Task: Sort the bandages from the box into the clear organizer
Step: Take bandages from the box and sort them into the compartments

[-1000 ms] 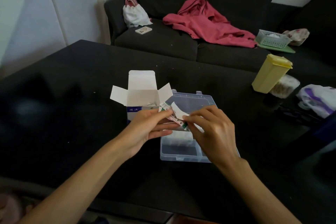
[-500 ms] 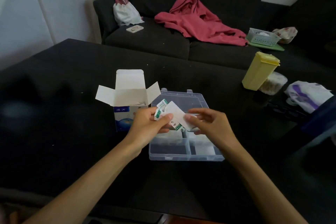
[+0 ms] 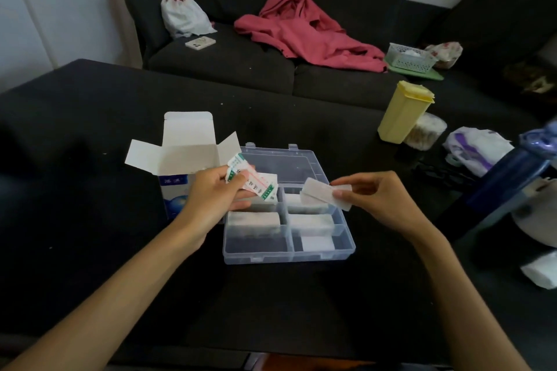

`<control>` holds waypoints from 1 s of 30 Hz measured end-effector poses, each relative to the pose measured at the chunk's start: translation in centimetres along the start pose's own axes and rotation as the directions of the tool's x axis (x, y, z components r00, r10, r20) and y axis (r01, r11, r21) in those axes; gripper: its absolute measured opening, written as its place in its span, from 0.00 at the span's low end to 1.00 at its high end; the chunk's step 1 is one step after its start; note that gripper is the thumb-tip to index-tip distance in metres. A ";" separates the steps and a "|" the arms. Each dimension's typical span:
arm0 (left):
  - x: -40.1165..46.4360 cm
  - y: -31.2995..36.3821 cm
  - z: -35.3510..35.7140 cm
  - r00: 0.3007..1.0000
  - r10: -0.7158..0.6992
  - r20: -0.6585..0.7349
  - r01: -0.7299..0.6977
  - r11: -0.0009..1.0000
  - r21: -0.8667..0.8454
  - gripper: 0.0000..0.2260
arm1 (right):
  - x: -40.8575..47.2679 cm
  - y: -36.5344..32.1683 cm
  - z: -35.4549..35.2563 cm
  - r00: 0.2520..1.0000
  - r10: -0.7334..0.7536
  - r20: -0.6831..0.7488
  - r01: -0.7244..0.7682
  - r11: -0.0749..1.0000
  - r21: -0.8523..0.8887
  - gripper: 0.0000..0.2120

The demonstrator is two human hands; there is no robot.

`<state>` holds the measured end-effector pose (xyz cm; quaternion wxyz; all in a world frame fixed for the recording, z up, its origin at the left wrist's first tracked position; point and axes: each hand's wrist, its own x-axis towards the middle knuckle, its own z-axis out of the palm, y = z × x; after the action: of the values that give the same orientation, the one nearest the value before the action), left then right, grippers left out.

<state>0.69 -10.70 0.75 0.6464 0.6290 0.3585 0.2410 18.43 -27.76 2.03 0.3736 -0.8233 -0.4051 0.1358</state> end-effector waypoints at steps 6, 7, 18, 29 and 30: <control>-0.1 -0.4 -0.3 1.000 -0.012 0.015 0.011 0.999 0.030 0.12 | 0.8 0.8 1.3 0.993 -0.016 0.115 0.021 0.999 -0.036 0.05; 0.0 -0.4 -0.3 1.000 -0.014 0.017 0.013 1.000 0.028 0.11 | 0.9 0.9 1.5 0.992 -0.004 0.129 0.010 0.999 -0.045 0.05; 0.2 -0.6 -0.1 0.993 -0.058 0.101 0.054 0.998 0.039 0.09 | 2.2 1.1 3.4 0.971 0.011 0.238 0.034 0.982 -0.183 0.04; 0.1 -1.2 0.8 0.961 -0.181 0.208 0.206 0.973 -0.103 0.06 | 2.5 0.6 3.8 0.972 0.040 0.233 0.059 0.913 -0.403 0.07; 0.1 -1.3 0.8 0.963 -0.171 0.207 0.195 0.975 -0.104 0.06 | 2.4 0.4 3.8 0.975 0.039 0.220 0.067 0.888 -0.455 0.08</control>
<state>1.22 -11.28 -0.57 0.7357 0.5727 0.3339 0.1387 18.17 -24.17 -0.70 0.1211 -0.8649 -0.4709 0.1248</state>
